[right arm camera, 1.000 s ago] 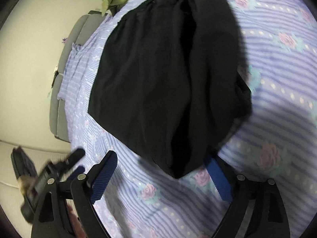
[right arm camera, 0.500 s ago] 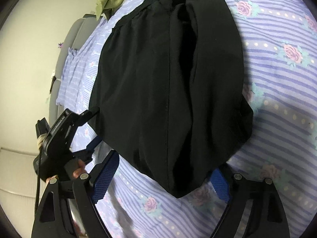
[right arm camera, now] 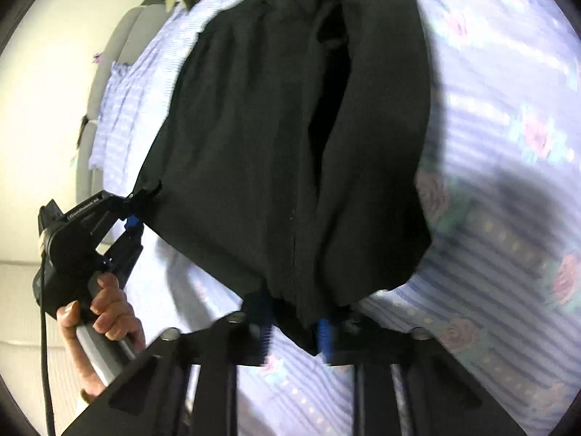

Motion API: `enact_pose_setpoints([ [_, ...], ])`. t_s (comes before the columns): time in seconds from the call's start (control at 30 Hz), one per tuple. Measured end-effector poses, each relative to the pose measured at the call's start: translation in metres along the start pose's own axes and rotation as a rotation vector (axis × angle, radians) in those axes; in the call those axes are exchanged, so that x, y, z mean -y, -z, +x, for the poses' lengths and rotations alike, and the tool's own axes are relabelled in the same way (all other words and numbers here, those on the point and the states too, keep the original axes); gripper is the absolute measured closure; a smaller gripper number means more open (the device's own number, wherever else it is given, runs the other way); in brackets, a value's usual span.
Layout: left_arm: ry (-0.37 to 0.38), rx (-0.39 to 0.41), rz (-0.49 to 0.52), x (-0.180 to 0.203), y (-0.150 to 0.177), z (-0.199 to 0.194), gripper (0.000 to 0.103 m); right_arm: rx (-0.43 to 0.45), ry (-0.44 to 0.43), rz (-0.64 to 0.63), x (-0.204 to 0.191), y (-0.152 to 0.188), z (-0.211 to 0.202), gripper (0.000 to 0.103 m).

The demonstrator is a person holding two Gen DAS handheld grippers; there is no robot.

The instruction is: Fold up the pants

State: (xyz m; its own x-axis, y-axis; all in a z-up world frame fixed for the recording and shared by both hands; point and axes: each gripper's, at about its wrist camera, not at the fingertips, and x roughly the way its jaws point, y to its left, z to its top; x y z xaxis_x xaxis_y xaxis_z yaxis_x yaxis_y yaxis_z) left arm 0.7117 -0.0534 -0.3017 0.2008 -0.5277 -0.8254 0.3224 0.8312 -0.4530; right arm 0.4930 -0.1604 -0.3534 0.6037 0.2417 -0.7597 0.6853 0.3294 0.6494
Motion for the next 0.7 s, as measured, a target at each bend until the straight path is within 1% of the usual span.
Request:
enact_pose_setpoints([
  [0.1, -0.039, 0.046, 0.041, 0.019, 0.001, -0.023, 0.093, 0.023, -0.013, -0.037, -0.016, -0.004, -0.029, 0.09],
  [0.17, -0.078, 0.086, 0.094, 0.036, 0.004, -0.046, 0.093, 0.048, -0.014, -0.106, -0.029, -0.007, -0.05, 0.091],
  [0.2, -0.089, 0.101, 0.113, 0.043, 0.004, -0.052, 0.094, 0.066, -0.015, -0.149, -0.037, -0.01, -0.063, 0.092],
  [0.23, -0.103, 0.126, 0.148, 0.053, 0.008, -0.067, 0.094, 0.083, -0.032, -0.185, -0.044, -0.013, -0.081, 0.092],
  [0.3, -0.112, 0.15, 0.173, 0.065, 0.012, -0.084, 0.094, 0.086, -0.067, -0.192, -0.051, -0.02, -0.107, 0.092],
  [0.4, -0.117, 0.182, 0.19, 0.08, 0.022, -0.121, 0.094, 0.09, -0.088, -0.24, -0.062, -0.023, -0.139, 0.092],
  [0.43, -0.127, 0.196, 0.197, 0.086, 0.028, -0.138, 0.094, 0.082, -0.1, -0.265, -0.068, -0.023, -0.152, 0.092],
  [0.47, -0.131, 0.204, 0.196, 0.089, 0.032, -0.147, 0.094, 0.069, -0.116, -0.281, -0.073, -0.022, -0.163, 0.092],
  [0.53, -0.15, 0.229, 0.175, 0.094, 0.043, -0.176, 0.095, 0.032, -0.147, -0.302, -0.08, -0.02, -0.18, 0.092],
  [0.63, -0.187, 0.286, 0.122, 0.097, 0.065, -0.223, 0.095, -0.025, -0.199, -0.365, -0.094, -0.011, -0.204, 0.092],
  [0.67, -0.198, 0.299, 0.111, 0.097, 0.07, -0.233, 0.095, -0.043, -0.215, -0.389, -0.094, -0.005, -0.212, 0.092],
  [0.7, -0.22, 0.322, 0.093, 0.098, 0.08, -0.252, 0.095, -0.071, -0.239, -0.422, -0.101, 0.002, -0.221, 0.092],
])
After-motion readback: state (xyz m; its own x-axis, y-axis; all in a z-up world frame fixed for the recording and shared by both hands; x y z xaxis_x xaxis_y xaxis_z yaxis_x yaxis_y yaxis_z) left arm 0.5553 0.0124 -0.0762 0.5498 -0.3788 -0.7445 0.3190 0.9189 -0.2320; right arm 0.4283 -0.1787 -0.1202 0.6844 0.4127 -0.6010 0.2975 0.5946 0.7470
